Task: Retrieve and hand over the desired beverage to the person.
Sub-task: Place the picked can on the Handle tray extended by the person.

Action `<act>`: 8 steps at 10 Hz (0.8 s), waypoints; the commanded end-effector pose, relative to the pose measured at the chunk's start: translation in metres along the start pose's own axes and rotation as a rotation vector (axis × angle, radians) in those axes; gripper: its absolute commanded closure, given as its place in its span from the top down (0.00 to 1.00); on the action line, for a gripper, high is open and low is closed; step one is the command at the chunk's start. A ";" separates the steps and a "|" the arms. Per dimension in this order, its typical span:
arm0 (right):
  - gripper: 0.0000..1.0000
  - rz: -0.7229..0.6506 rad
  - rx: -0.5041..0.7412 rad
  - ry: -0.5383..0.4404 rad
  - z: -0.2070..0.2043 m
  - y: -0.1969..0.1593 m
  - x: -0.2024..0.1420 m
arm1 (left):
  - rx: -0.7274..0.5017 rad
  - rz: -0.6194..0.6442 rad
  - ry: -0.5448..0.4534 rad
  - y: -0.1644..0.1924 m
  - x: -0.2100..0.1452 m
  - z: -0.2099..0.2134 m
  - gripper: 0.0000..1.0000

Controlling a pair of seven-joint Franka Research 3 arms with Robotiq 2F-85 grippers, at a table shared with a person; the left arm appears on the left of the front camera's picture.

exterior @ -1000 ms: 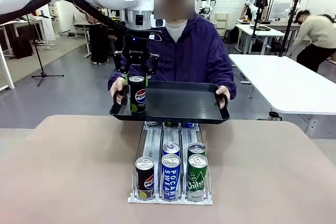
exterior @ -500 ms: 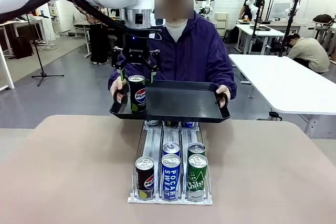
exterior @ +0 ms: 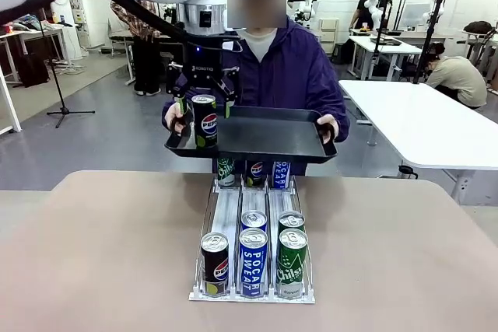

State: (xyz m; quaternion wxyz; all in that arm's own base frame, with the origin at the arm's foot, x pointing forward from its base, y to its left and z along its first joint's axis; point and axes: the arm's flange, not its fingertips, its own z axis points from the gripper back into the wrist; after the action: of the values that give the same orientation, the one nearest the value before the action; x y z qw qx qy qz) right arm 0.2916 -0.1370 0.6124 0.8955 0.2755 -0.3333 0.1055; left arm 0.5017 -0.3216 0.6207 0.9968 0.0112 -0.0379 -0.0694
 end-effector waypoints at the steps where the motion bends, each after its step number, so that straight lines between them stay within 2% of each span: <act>1: 1.00 0.011 0.033 -0.013 -0.001 -0.002 0.002 | -0.016 -0.147 -0.091 0.010 -0.090 0.015 1.00; 3: 1.00 0.011 0.033 -0.013 -0.001 -0.002 0.002 | -0.019 -0.203 -0.178 0.025 -0.153 0.020 1.00; 5: 1.00 0.011 0.033 -0.013 -0.001 -0.002 0.002 | -0.040 -0.227 -0.217 0.035 -0.193 0.024 1.00; 6: 1.00 0.011 0.033 -0.013 -0.001 -0.002 0.002 | -0.045 -0.225 -0.226 0.000 -0.186 0.040 1.00; 7: 1.00 0.011 0.033 -0.013 -0.001 -0.002 0.002 | -0.044 -0.199 -0.226 0.002 -0.182 0.040 1.00; 8: 1.00 0.011 0.033 -0.013 -0.001 -0.002 0.002 | -0.011 -0.207 -0.208 0.016 -0.193 0.041 1.00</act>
State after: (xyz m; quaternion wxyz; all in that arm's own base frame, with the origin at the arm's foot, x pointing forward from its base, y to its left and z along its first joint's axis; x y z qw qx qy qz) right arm 0.2917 -0.1372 0.6121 0.8958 0.2751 -0.3328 0.1051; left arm 0.3049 -0.2874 0.6483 0.9736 -0.0022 -0.1448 -0.1765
